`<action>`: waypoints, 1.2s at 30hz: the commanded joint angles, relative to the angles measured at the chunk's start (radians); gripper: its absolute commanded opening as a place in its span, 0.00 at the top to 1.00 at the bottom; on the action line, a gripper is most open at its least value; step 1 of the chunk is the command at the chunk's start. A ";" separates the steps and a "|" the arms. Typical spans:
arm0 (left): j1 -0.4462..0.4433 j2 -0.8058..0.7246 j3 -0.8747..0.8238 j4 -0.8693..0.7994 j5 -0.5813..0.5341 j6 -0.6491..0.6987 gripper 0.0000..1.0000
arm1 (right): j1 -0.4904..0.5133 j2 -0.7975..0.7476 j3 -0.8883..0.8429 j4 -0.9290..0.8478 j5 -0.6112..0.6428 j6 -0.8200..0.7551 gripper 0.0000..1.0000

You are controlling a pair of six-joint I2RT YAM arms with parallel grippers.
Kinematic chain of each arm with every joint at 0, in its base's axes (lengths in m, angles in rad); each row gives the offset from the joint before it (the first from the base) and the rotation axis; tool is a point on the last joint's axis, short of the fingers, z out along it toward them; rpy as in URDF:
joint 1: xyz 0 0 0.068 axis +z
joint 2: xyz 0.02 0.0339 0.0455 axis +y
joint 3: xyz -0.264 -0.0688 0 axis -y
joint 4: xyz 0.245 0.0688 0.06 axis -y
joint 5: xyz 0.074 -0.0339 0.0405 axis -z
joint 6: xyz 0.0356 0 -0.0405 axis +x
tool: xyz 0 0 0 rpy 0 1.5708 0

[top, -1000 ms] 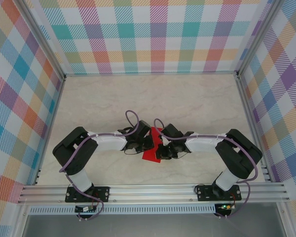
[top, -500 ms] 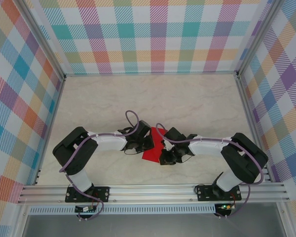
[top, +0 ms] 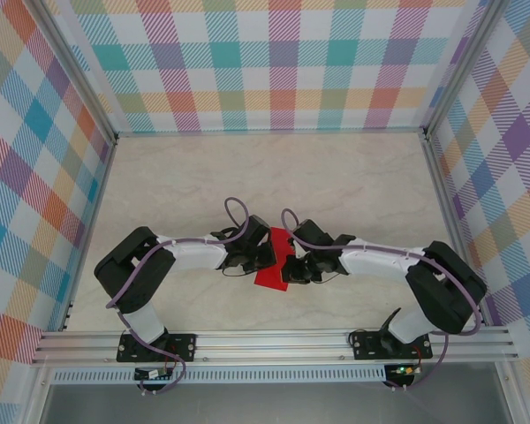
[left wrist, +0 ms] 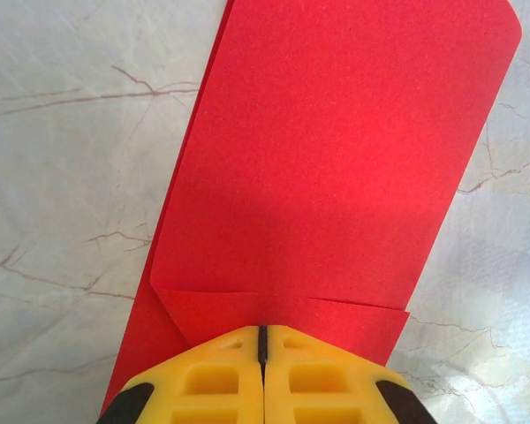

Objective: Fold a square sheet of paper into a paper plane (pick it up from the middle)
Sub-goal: Fold the triangle a second time at the center of the table.

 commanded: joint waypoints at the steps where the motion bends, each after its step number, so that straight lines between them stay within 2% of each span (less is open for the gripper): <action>1: -0.007 0.052 -0.046 -0.075 -0.028 0.002 0.95 | 0.007 0.043 0.021 0.026 0.017 0.035 0.91; 11: -0.006 -0.035 -0.037 -0.029 0.028 0.060 0.94 | 0.007 0.091 -0.016 -0.012 0.048 0.042 0.91; 19: -0.017 -0.129 -0.105 0.111 0.136 0.037 0.92 | 0.007 0.094 -0.018 -0.046 0.074 0.038 0.92; 36: -0.070 -0.026 -0.113 0.147 0.133 -0.007 0.94 | 0.008 0.101 -0.016 -0.051 0.071 0.036 0.92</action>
